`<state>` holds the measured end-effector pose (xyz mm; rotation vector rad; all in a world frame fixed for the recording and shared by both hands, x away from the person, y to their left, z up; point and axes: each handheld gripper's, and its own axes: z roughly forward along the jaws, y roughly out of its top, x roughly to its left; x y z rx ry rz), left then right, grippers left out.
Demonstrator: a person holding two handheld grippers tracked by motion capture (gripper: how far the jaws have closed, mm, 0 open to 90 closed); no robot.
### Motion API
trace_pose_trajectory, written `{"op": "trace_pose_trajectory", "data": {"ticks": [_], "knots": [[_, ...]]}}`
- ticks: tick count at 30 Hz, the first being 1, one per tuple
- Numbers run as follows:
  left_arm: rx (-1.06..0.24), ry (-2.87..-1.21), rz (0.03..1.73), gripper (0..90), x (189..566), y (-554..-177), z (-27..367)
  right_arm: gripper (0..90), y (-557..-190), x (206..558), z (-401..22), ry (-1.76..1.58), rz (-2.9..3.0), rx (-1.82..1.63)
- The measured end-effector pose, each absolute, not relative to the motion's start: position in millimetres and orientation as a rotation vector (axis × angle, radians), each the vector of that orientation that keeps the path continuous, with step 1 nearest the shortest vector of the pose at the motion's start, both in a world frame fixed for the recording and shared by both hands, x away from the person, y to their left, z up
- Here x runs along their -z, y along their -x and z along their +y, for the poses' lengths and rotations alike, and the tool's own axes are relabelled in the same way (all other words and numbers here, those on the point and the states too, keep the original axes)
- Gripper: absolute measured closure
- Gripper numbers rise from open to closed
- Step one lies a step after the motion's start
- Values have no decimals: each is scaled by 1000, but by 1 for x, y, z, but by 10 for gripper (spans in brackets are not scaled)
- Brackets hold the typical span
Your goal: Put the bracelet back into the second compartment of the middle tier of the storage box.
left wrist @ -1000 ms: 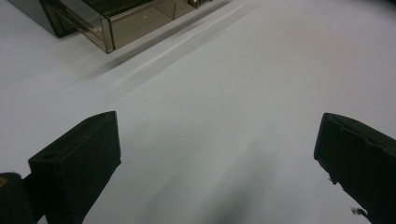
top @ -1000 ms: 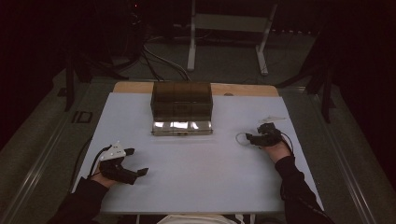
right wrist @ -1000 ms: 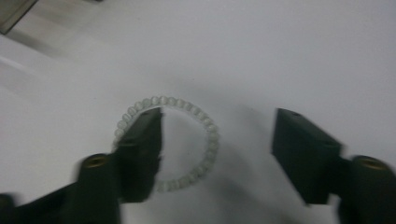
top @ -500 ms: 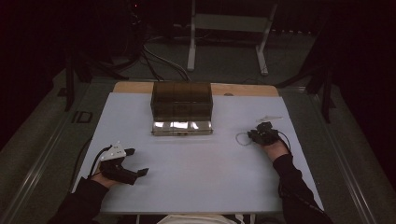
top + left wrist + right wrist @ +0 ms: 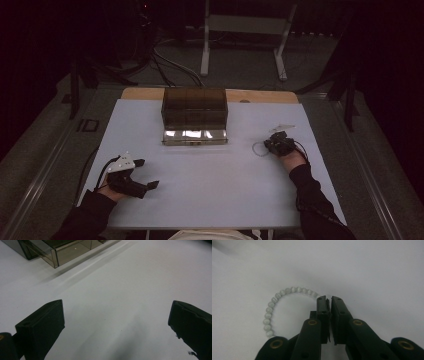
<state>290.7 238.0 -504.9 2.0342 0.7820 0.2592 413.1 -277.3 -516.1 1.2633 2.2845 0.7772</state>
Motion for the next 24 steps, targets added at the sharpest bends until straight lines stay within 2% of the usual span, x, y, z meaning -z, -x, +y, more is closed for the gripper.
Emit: {"op": "trace_pose_trajectory", "data": {"ticks": [24], "knots": [[-257, -2040, 781, 20, 505, -291, 237, 867, -409, 491, -290, -1337, 2245, -902]]}}
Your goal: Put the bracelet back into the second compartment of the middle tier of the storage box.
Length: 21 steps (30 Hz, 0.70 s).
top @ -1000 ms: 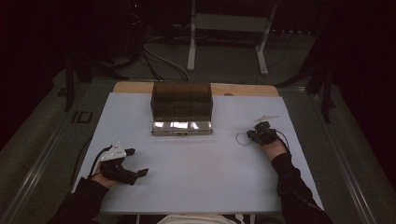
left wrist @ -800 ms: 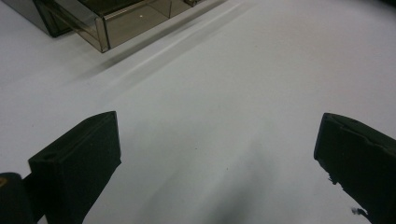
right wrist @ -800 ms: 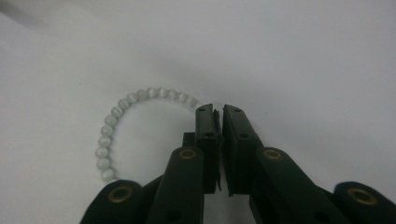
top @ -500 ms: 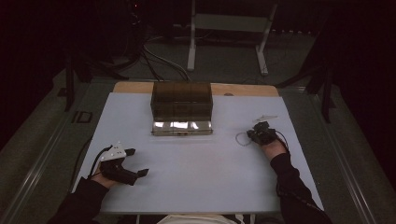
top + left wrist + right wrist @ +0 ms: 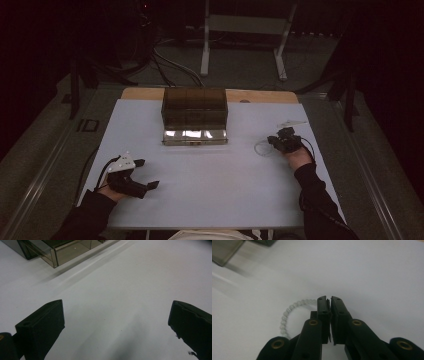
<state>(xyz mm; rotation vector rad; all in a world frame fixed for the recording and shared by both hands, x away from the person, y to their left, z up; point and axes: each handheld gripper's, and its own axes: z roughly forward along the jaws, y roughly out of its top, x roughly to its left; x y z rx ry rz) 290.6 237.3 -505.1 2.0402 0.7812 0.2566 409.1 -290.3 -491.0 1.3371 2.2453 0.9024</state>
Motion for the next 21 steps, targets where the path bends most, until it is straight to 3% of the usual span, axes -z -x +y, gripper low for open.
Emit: {"op": "trace_pose_trajectory", "data": {"ticks": [21], "knots": [[-255, -2040, 776, 20, 505, -290, 236, 866, -399, 461, -272, -1263, 2240, -971]]}}
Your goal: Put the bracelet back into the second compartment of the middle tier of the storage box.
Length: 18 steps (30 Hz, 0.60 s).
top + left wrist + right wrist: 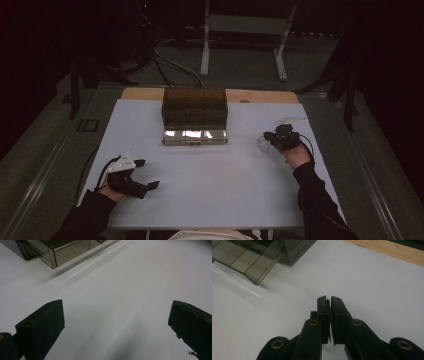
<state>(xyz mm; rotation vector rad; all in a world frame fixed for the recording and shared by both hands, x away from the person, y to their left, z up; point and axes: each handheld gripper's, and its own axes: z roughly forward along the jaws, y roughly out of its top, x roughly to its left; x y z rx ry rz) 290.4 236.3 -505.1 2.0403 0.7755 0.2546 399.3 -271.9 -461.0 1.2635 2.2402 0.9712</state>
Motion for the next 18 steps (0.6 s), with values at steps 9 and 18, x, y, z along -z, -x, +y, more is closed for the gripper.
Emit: {"op": "trace_pose_trajectory", "data": {"ticks": [9, 18], "knots": [[-258, -2047, 772, 20, 505, -290, 236, 866, -398, 449, -267, -1228, 2239, -988], [-255, -2040, 769, 20, 504, -290, 236, 867, -399, 442, -260, -1205, 2254, -1006]]}}
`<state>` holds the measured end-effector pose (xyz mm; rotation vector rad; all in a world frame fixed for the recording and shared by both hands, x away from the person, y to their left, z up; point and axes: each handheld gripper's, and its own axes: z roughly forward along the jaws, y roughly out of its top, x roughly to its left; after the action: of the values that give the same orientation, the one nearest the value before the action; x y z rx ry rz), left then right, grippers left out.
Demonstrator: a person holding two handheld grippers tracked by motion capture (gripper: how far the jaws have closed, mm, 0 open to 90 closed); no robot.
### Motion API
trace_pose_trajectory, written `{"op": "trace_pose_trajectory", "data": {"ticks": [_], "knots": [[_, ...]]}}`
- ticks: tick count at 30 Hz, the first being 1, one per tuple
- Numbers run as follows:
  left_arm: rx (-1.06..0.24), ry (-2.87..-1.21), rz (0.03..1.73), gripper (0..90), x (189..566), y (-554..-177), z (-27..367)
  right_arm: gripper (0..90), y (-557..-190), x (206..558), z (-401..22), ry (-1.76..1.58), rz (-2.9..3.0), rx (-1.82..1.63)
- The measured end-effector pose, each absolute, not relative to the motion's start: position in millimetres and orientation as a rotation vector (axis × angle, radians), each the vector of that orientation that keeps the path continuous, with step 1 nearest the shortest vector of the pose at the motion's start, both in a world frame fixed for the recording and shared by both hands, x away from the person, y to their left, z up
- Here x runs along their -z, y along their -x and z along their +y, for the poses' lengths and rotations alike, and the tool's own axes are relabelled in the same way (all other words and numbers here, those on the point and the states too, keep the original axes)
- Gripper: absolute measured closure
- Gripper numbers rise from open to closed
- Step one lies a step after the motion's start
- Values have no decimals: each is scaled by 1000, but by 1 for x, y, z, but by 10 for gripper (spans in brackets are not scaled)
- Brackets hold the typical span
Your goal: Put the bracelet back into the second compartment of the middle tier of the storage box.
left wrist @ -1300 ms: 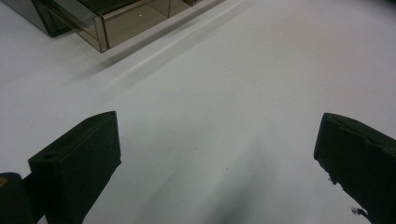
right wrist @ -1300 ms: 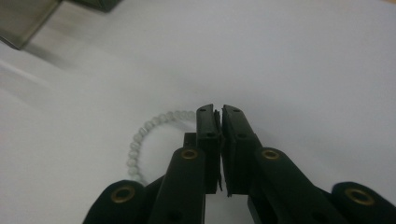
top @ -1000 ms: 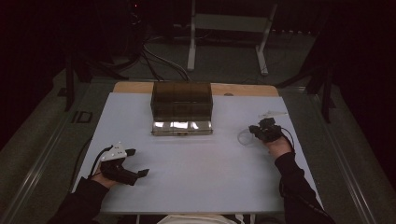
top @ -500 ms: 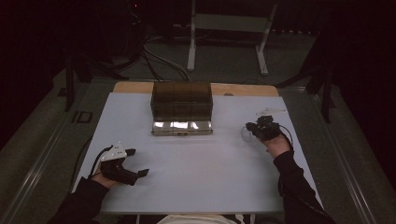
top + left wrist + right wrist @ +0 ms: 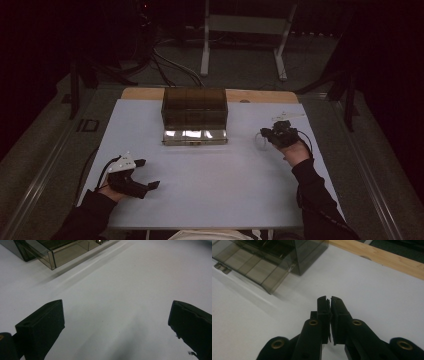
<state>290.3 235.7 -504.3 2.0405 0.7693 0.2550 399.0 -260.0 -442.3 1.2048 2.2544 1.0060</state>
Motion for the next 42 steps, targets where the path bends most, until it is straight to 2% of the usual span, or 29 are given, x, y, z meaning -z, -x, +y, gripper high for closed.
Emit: {"op": "trace_pose_trajectory", "data": {"ticks": [28, 42], "knots": [[-249, -2041, 766, 20, 504, -290, 235, 865, -404, 415, -238, -1149, 2254, -1084], [-255, -2042, 763, 20, 504, -289, 235, 865, -403, 397, -207, -1042, 2297, -1144]]}}
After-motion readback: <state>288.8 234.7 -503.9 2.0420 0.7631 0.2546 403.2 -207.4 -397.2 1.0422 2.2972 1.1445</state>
